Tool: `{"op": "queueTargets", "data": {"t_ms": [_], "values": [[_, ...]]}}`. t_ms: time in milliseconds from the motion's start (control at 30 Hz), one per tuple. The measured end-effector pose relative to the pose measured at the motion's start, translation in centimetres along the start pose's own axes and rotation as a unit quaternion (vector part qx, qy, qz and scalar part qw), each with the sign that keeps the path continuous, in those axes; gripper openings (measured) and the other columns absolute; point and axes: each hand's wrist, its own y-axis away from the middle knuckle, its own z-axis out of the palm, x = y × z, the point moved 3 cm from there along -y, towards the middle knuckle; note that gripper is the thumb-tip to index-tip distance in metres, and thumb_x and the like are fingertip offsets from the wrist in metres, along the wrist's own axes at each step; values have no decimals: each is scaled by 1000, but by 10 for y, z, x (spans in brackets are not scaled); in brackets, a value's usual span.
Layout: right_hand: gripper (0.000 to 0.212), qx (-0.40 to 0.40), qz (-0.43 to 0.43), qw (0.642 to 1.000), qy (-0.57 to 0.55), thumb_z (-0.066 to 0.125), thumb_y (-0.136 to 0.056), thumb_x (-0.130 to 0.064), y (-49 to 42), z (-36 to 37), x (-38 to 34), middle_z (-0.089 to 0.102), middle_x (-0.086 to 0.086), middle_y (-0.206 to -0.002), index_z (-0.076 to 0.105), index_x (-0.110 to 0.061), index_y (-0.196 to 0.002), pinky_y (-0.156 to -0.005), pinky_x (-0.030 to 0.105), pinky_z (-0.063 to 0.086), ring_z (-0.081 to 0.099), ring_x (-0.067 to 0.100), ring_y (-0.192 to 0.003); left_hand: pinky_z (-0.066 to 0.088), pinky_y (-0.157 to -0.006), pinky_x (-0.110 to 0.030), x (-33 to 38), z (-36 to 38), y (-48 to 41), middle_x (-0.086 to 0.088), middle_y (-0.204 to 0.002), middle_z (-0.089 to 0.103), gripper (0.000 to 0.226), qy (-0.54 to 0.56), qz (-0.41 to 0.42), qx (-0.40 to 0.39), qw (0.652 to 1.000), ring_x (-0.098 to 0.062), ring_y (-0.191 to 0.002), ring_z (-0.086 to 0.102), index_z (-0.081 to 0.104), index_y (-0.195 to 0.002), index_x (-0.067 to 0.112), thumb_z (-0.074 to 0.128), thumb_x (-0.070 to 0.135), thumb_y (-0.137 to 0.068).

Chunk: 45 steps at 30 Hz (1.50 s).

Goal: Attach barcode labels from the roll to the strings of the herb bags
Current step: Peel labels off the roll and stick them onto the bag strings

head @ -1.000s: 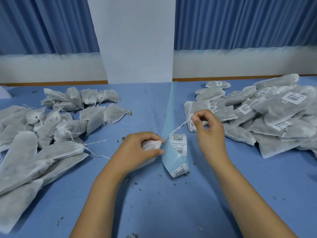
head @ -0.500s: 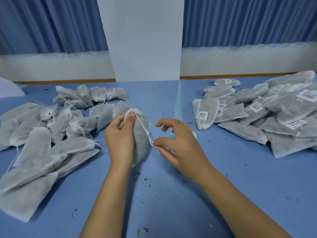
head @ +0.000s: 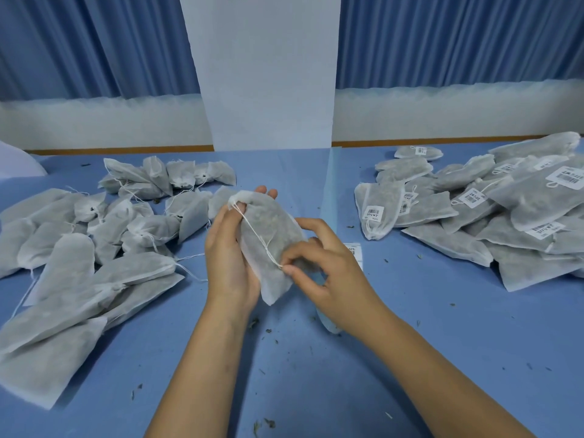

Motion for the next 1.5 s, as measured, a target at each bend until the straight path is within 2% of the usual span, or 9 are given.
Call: {"op": "queueTargets", "data": {"t_ms": [167, 367, 467, 567, 733, 933, 1200, 1400, 1500], "values": [[6, 72, 71, 994, -46, 67, -85, -2, -4, -16, 9, 53, 1, -113, 69, -7, -82, -75, 11, 41, 55, 0, -95, 51, -98, -43, 4, 4, 2, -4, -140, 50, 59, -190, 170, -90, 963, -20, -130, 50, 45, -128, 49, 60, 11, -85], [36, 45, 130, 986, -94, 77, -75, -18, -4, -60, 16, 52, -6, -128, 58, -24, -105, -89, 16, 43, 53, 1, -110, 49, -83, -40, 7, -4, 0, -8, -118, 56, 37, -351, 288, -1, 891, -26, -119, 55, 60, -83, 35, 66, -1, -83], [69, -106, 225, 969, -9, 86, -63, -31, 7, -76, 34, 31, -28, -138, 49, -41, -120, -99, 9, 28, 34, -19, -119, 43, -79, -24, 7, -8, -1, -4, -107, 54, 35, -401, 299, 33, 865, -7, -104, 55, 68, -78, 29, 62, -5, -83], [80, -208, 263, 942, 33, 88, -63, -27, 15, -59, 45, 19, -25, -144, 44, -42, -128, -106, 19, 24, 24, -7, -131, 37, -81, -10, 4, -7, -2, -1, -100, 52, 37, -456, 320, 34, 830, 1, -93, 51, 70, -79, 27, 60, -9, -83], [44, -102, 218, 971, 16, 80, -73, -16, 9, -43, 50, 44, -14, -125, 56, -37, -104, -101, 21, 32, 40, 5, -121, 37, -86, -20, -4, -7, -6, -6, -101, 57, 32, -535, 348, 33, 769, -32, -101, 54, 76, -89, 15, 61, -11, -81], [14, 15, 219, 976, -6, 70, -85, -15, 4, -42, 57, 56, 0, -103, 61, -13, -95, -83, 16, 38, 54, 11, -92, 26, -100, -7, -17, 0, -6, -10, -115, 55, 21, -571, 402, -69, 712, -28, -110, 45, 76, -90, 6, 68, -9, -79], [8, 119, 292, 943, -109, 63, -89, -13, 3, -42, 74, 59, 4, -82, 60, -7, -84, -70, 23, 43, 54, 15, -77, 32, -98, -39, -50, 14, -4, -4, -131, 55, 49, -631, 344, -259, 646, -19, -118, 36, 73, -112, 19, 87, 28, -66], [33, 33, 363, 899, -243, 73, -80, -34, 8, -48, 80, 64, -7, -105, 61, -23, -109, -78, 17, 48, 63, 4, -92, 35, -94, -37, -56, 13, -10, -5, -125, 59, 36, -632, 352, -220, 655, -18, -115, 39, 75, -107, 18, 83, 27, -73], [64, 25, 379, 919, -101, 85, -68, -27, 14, -54, 79, 45, -8, -121, 48, -24, -120, -73, 12, 41, 50, 0, -107, 39, -89, -39, -59, 13, -10, -8, -118, 63, 25, -649, 370, -194, 636, -23, -110, 45, 77, -99, 13, 80, 25, -77]]}}
